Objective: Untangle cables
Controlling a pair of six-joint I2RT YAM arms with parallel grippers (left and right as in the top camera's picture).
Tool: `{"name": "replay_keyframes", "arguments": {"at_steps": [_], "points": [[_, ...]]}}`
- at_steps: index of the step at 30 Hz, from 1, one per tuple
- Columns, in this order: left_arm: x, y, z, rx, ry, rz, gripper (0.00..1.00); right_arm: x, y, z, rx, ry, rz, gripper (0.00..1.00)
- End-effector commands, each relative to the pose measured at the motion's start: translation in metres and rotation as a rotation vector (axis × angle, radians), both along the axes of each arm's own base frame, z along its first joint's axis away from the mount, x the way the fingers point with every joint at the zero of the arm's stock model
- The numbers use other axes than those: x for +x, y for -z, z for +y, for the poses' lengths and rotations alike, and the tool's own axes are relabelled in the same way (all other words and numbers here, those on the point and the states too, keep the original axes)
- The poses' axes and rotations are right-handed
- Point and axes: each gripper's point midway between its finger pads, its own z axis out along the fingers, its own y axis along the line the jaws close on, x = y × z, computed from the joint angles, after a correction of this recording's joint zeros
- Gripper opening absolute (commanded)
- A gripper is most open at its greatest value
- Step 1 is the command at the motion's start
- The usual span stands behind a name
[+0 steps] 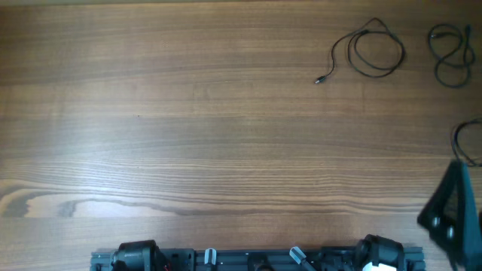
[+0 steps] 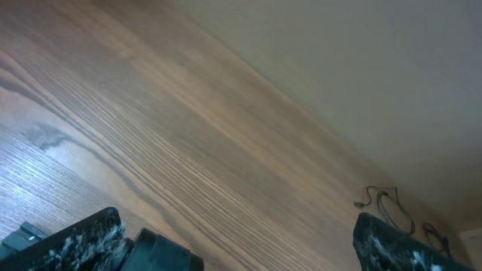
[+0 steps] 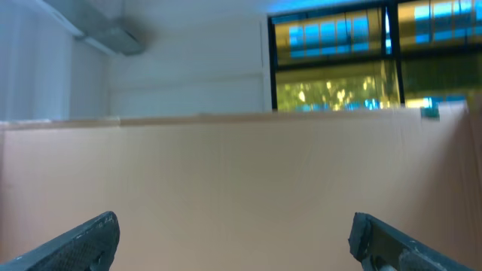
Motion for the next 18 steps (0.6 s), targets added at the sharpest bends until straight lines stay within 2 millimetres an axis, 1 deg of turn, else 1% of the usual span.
{"name": "replay_keyframes", "arguments": {"at_steps": [1, 3, 4, 5, 6, 7, 10, 14, 16, 17, 18], "points": [[-0.001, -0.004, 0.0, 0.004, -0.004, -0.027, 1.0, -0.042, -0.008, 0.014, -0.022, -0.016, -0.094, 1.0], [0.019, -0.028, 0.003, 0.018, -0.013, -0.128, 1.0, -0.054, -0.008, 0.017, -0.03, -0.016, -0.12, 1.0], [0.03, -0.032, 0.004, 0.019, -0.013, -0.149, 1.0, -0.061, -0.008, 0.019, -0.034, -0.016, -0.133, 1.0], [0.044, -0.031, 0.005, 0.019, -0.01, -0.156, 1.0, -0.067, -0.008, 0.021, -0.038, -0.015, -0.146, 1.0], [0.06, -0.028, 0.006, 0.019, -0.011, -0.154, 1.0, -0.074, -0.008, 0.023, -0.059, -0.003, -0.164, 1.0], [0.071, -0.026, 0.007, 0.019, -0.01, -0.158, 1.0, -0.078, -0.008, 0.024, -0.074, 0.007, -0.175, 1.0], [0.117, -0.017, 0.01, 0.02, -0.004, -0.195, 1.0, -0.094, -0.006, 0.029, -0.124, 0.039, -0.215, 1.0], [0.165, -0.003, 0.014, 0.026, -0.003, -0.263, 1.0, -0.109, -0.005, 0.033, -0.133, 0.041, -0.249, 1.0], [0.189, 0.015, 0.016, 0.027, -0.003, -0.28, 1.0, -0.113, -0.005, 0.035, -0.133, 0.039, -0.257, 1.0], [0.198, 0.025, 0.017, 0.028, -0.003, -0.283, 1.0, -0.113, -0.005, 0.035, -0.132, 0.037, -0.256, 1.0], [0.21, 0.039, 0.018, 0.028, -0.003, -0.287, 1.0, -0.113, -0.005, 0.035, -0.132, 0.037, -0.256, 1.0]]}}
